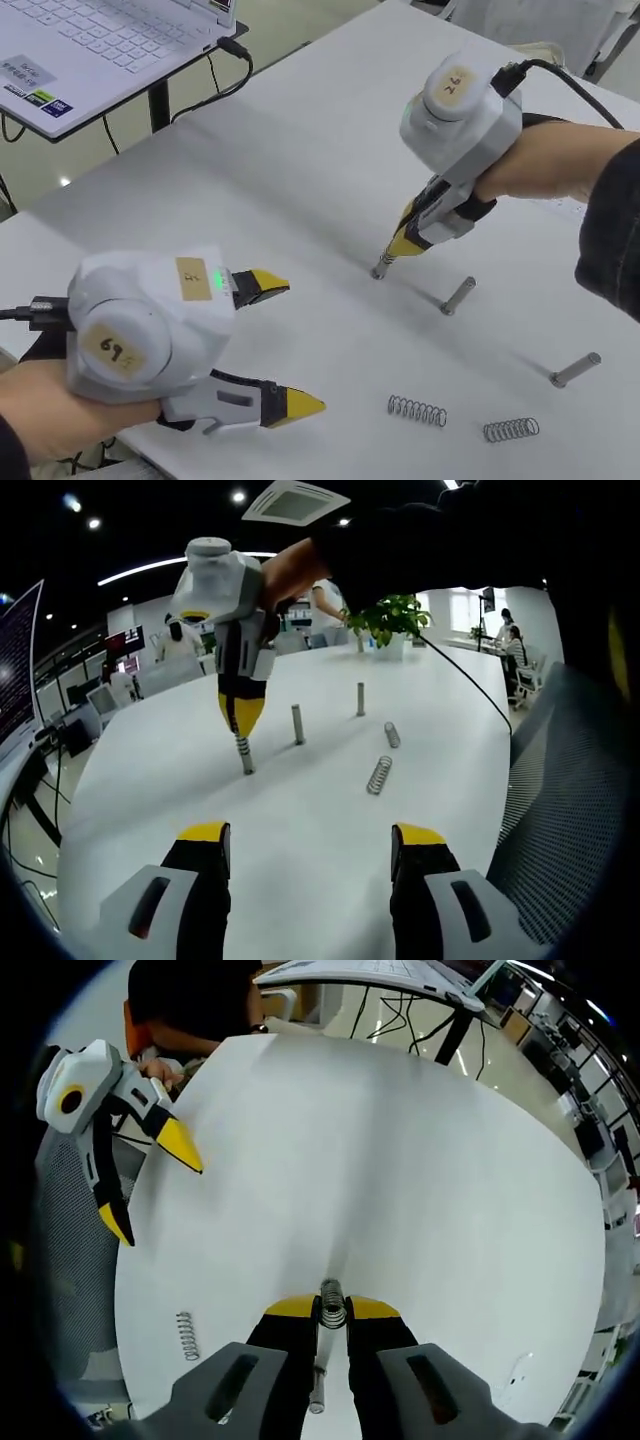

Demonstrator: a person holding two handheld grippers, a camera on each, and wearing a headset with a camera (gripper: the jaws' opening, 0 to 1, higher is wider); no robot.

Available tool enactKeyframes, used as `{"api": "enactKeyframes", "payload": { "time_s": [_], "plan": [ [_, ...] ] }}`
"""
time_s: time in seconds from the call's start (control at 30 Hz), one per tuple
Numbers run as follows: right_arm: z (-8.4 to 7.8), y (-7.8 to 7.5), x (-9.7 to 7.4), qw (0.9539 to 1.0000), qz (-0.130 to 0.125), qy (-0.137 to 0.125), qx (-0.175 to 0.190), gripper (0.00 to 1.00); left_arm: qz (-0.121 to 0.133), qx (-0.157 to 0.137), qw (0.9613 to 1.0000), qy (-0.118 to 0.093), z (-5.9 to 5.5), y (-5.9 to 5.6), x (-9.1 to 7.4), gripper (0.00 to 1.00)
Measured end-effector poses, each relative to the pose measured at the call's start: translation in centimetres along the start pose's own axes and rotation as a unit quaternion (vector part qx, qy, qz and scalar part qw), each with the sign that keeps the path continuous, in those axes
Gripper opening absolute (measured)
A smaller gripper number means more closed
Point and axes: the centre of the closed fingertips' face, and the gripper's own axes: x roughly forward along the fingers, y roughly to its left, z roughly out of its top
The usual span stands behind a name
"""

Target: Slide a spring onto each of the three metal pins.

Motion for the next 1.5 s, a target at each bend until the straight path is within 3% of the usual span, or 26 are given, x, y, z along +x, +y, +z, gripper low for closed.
{"api": "enactKeyframes", "payload": {
  "time_s": [0.4,1.17,1.5],
  "plan": [
    [-0.6,0.4,1.5,0.9998,0.001,0.018,-0.002,0.08,0.004,-0.002,1.0,0.001,-0.1,0.1,-0.2,0.61],
    [-1.2,1.1,1.7,0.9998,0.004,0.019,0.004,0.09,0.007,-0.004,1.0,0.001,0.0,0.2,-0.2,0.6],
    [-1.3,0.8,1.4,0.9999,-0.003,0.016,0.003,0.17,0.007,-0.002,1.0,0.002,0.0,0.2,-0.2,0.6]
  ]
}}
